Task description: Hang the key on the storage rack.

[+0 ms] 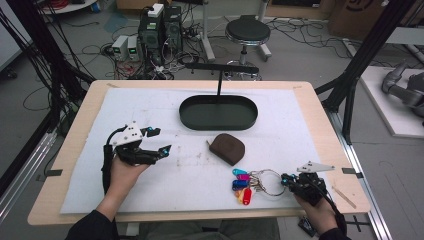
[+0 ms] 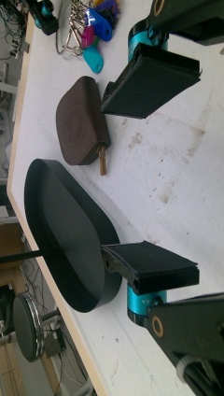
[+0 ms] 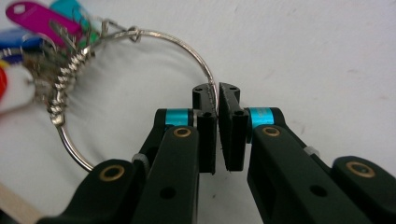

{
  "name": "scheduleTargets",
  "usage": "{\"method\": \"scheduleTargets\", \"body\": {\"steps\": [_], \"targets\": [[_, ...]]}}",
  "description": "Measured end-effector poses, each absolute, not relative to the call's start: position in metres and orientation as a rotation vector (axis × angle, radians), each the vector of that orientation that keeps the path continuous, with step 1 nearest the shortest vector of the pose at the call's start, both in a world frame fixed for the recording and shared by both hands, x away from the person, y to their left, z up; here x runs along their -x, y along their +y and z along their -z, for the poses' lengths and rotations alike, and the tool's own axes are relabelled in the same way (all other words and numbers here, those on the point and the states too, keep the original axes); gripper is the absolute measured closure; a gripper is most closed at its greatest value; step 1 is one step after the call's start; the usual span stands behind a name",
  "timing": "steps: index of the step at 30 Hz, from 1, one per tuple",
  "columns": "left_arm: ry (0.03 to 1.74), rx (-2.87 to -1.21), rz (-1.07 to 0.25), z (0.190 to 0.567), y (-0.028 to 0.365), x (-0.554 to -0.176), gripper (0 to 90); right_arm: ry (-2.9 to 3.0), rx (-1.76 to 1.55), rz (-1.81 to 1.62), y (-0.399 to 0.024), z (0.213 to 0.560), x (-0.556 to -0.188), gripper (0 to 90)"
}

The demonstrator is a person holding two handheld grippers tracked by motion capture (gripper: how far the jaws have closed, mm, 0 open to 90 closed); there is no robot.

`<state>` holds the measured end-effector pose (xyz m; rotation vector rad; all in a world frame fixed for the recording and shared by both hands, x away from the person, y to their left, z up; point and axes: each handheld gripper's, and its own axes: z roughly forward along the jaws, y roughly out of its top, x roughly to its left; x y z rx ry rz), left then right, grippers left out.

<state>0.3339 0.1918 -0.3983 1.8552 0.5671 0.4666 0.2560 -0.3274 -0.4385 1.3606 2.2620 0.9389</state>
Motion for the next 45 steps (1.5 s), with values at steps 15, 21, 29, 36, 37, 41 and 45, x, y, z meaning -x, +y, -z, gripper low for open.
{"method": "scheduleTargets", "body": {"steps": [15, 21, 29, 36, 37, 41, 45], "targets": [[0.567, -1.853, -0.467, 0.399, 0.192, -0.334, 27.1, 2.122, -1.363, -1.172, -0.331, 0.418, -0.268, 89.8], [0.563, -1.853, -0.461, 0.399, 0.192, -0.334, 27.0, 2.158, -1.413, -1.01, -0.332, 0.434, -0.268, 80.8], [0.562, -1.856, -0.464, 0.399, 0.191, -0.334, 27.1, 2.219, -1.338, -0.854, -0.32, 0.445, -0.271, 81.0], [0.565, -1.85, -0.471, 0.399, 0.192, -0.332, 27.1, 2.218, -1.353, -0.859, -0.318, 0.444, -0.272, 88.3], [0.566, -1.848, -0.471, 0.399, 0.193, -0.332, 27.1, 2.211, -1.355, -0.873, -0.319, 0.443, -0.273, 88.3], [0.568, -1.848, -0.475, 0.399, 0.194, -0.332, 27.1, 2.141, -1.367, -1.003, -0.325, 0.433, -0.275, 88.3], [0.572, -1.845, -0.474, 0.399, 0.194, -0.332, 27.1, 2.086, -1.341, -1.176, -0.328, 0.421, -0.271, 88.2]]}}
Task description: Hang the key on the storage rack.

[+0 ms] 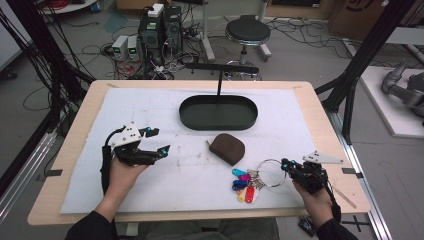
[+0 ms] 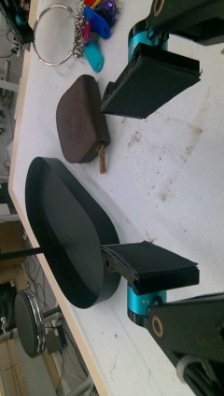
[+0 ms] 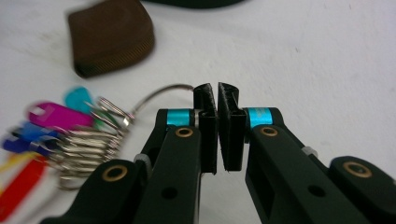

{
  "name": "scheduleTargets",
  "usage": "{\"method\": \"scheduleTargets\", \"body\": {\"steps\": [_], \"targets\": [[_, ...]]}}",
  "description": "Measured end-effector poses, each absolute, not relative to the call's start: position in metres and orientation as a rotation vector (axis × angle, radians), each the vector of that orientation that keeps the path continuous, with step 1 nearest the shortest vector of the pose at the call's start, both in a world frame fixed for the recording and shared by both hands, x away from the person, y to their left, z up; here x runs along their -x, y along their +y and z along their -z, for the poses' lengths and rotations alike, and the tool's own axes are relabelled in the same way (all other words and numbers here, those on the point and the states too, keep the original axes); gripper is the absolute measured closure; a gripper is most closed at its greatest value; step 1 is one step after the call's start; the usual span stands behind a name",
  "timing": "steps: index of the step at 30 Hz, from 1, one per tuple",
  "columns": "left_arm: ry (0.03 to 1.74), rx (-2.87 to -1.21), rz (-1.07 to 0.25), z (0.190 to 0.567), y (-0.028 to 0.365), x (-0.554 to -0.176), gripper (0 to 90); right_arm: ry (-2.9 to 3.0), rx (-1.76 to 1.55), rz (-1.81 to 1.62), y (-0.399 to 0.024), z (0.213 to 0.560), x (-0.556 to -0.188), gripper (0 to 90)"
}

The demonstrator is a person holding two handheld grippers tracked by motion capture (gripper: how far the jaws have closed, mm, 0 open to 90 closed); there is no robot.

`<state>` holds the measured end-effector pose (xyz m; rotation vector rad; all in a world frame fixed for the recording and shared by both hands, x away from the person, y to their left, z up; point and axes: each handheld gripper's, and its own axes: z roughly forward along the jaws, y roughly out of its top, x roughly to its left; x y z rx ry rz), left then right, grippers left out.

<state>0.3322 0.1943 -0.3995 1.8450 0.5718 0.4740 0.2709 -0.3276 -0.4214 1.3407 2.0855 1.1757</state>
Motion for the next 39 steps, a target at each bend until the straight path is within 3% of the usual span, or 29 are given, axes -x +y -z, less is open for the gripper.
{"method": "scheduleTargets", "body": {"steps": [11, 25, 39], "targets": [[0.564, -1.845, -0.478, 0.399, 0.193, -0.332, 27.1, 2.107, -1.332, -1.394, -0.322, 0.414, -0.262, 87.2], [0.554, -1.85, -0.467, 0.4, 0.194, -0.329, 27.1, 2.201, -1.337, -1.36, -0.318, 0.414, -0.261, 87.6], [0.563, -1.84, -0.467, 0.401, 0.201, -0.324, 27.1, 2.175, -1.187, -1.455, -0.31, 0.376, -0.268, 88.2]]}}
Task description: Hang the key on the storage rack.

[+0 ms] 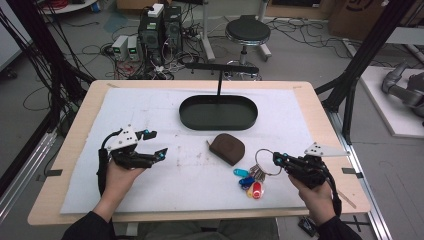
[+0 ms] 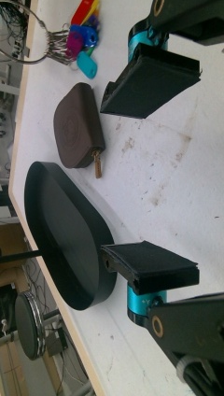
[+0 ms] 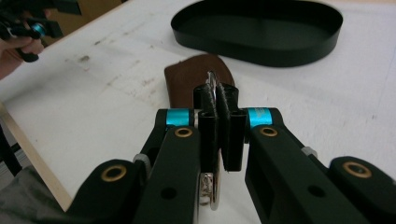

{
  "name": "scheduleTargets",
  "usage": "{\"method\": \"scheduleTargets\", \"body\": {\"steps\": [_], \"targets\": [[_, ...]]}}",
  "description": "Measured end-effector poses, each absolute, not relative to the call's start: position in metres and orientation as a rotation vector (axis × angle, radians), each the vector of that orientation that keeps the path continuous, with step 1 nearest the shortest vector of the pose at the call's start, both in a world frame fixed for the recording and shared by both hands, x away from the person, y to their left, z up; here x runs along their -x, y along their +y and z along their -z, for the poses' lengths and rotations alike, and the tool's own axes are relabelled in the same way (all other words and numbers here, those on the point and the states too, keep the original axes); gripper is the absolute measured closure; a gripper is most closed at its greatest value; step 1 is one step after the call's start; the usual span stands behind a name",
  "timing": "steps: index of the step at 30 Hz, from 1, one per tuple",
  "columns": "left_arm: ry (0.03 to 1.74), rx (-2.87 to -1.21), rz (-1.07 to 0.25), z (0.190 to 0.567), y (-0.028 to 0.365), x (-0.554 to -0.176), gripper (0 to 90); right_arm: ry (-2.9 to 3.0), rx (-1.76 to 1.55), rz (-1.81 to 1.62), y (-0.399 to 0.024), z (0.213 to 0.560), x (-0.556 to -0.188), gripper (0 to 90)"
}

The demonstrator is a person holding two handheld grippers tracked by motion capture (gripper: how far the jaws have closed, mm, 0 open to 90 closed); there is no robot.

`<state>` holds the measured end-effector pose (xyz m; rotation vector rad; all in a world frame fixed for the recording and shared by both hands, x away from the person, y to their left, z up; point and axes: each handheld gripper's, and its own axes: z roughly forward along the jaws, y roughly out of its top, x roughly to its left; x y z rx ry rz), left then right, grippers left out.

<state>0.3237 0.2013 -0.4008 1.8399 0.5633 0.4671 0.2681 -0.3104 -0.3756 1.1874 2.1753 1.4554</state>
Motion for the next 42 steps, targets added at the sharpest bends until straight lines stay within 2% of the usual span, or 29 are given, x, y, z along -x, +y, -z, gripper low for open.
{"method": "scheduleTargets", "body": {"steps": [25, 42], "targets": [[0.557, -1.84, -0.464, 0.402, 0.203, -0.325, 27.1, 2.045, -1.053, -1.534, -0.312, 0.306, -0.304, 88.2], [0.554, -1.84, -0.457, 0.404, 0.203, -0.326, 27.1, 2.013, -1.007, -1.545, -0.289, 0.282, -0.347, 88.3]]}}
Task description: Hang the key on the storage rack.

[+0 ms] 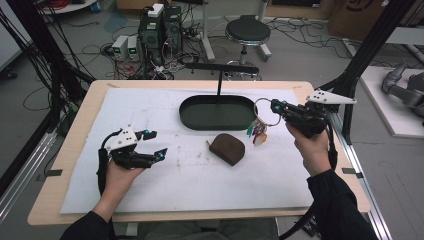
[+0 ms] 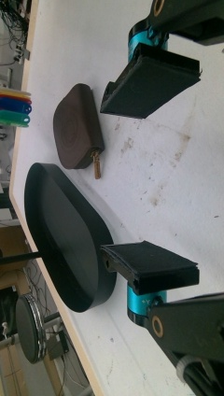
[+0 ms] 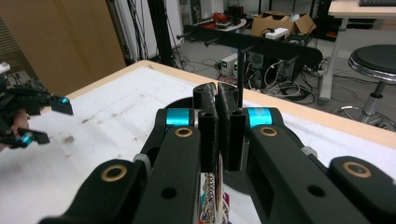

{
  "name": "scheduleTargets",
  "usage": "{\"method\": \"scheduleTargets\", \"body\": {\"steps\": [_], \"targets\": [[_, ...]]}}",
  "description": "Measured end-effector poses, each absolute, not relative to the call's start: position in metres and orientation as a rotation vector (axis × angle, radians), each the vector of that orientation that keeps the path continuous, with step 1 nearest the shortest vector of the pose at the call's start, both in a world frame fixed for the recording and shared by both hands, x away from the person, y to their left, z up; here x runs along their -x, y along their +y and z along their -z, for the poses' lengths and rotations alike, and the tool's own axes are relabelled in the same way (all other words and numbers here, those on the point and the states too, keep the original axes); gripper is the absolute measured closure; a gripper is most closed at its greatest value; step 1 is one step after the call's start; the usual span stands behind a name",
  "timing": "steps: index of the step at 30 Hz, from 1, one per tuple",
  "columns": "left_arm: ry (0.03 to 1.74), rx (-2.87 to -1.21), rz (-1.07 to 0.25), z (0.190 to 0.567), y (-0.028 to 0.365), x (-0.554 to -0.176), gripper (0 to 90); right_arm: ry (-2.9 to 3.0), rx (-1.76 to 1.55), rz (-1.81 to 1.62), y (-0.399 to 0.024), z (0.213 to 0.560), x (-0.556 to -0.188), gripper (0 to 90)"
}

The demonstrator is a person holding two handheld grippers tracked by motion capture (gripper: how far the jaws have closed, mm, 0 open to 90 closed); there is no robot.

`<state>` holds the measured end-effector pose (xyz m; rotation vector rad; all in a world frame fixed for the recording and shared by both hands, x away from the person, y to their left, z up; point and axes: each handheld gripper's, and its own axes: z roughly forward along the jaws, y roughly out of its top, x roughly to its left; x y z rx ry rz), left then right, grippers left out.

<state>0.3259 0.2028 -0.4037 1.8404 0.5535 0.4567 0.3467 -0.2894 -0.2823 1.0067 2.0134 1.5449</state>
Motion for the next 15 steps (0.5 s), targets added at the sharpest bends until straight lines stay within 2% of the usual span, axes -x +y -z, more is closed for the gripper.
{"method": "scheduleTargets", "body": {"steps": [15], "targets": [[0.551, -1.839, -0.451, 0.405, 0.205, -0.326, 27.1, 2.004, -0.997, -1.535, -0.274, 0.275, -0.39, 88.2]]}}
